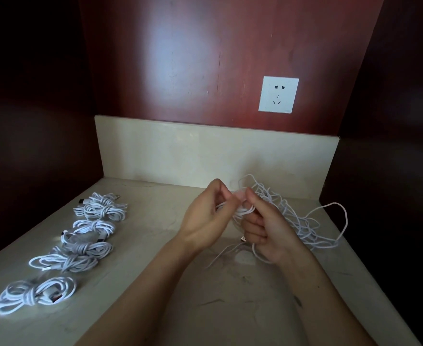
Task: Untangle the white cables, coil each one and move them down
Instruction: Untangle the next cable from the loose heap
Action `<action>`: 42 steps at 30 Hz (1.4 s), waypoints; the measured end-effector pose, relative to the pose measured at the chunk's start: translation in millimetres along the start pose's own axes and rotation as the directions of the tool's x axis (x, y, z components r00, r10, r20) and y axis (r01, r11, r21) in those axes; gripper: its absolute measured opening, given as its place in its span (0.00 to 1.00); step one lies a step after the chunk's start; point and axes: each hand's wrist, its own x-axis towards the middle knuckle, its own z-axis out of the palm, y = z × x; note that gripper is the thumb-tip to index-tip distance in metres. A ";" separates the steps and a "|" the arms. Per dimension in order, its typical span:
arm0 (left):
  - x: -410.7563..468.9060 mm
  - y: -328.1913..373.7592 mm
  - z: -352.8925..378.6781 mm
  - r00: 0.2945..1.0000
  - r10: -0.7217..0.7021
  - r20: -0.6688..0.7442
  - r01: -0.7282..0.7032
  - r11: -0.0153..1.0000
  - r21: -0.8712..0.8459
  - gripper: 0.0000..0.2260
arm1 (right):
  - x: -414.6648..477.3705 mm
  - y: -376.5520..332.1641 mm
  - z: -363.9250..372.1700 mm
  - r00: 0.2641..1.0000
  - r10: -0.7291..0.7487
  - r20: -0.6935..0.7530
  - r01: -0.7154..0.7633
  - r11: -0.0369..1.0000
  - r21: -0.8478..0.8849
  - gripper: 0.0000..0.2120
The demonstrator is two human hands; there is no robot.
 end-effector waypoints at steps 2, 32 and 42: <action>3.3 -5.2 3.4 0.995 -0.034 -0.092 0.023 0.992 -0.122 0.19 | -1.0 0.7 1.8 1.000 -0.011 -0.006 0.011 1.000 -0.028 0.14; 17.4 -17.1 -25.1 0.986 0.043 -0.164 -0.045 0.999 -0.012 0.20 | 9.5 43.6 12.9 0.897 -0.435 0.079 0.342 0.568 -0.749 0.14; 12.2 -29.8 -25.7 0.986 0.062 -0.152 0.003 0.919 0.395 0.18 | -2.9 29.8 12.8 0.805 -0.547 0.230 0.438 0.287 -0.852 0.11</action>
